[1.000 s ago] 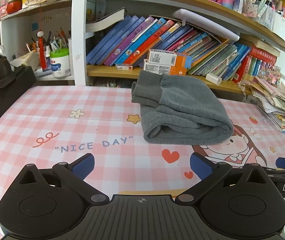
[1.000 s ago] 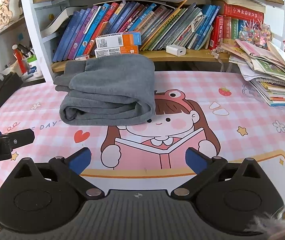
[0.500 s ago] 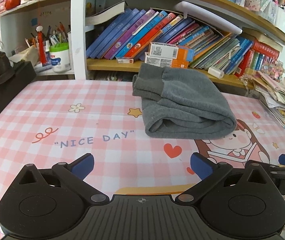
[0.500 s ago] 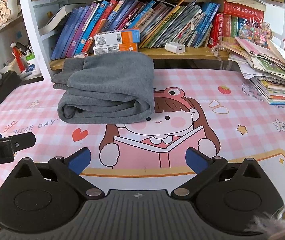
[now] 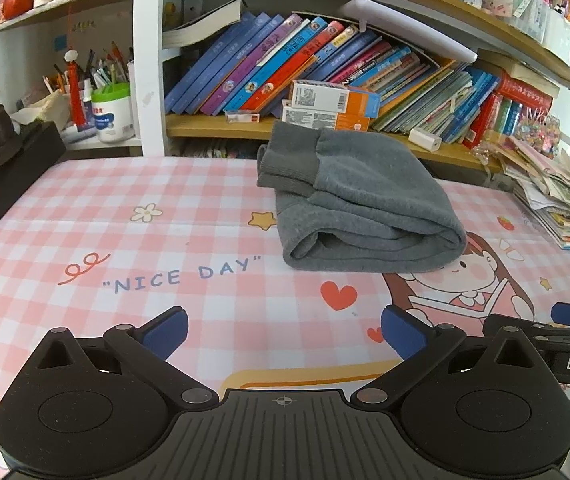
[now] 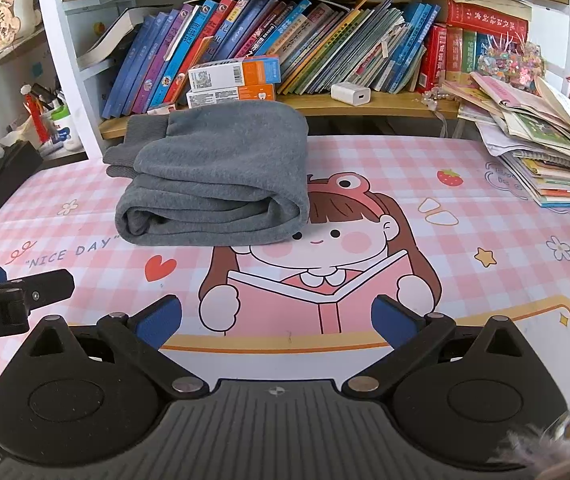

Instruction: Fold clothes

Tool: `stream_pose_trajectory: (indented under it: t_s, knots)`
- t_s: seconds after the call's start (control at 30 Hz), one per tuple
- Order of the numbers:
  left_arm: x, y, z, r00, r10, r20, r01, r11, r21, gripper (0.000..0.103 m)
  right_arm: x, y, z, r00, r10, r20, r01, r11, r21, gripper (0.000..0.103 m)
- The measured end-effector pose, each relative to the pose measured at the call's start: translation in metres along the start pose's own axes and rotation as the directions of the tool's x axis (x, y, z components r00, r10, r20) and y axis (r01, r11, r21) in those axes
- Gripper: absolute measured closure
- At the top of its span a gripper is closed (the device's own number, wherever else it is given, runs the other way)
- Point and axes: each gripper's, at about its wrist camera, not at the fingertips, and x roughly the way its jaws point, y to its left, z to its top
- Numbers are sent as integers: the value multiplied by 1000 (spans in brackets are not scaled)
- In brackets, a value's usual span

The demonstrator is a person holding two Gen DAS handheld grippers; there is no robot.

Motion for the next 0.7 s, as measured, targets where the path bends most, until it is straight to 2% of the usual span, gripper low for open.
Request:
stream_pose_trajectory:
  t_s: [0.7]
  knots:
    - [2, 2, -1, 1000, -6, -11, 6, 1000, -18, 0, 1, 1, 1, 1000, 3, -6, -3, 1000, -3, 1]
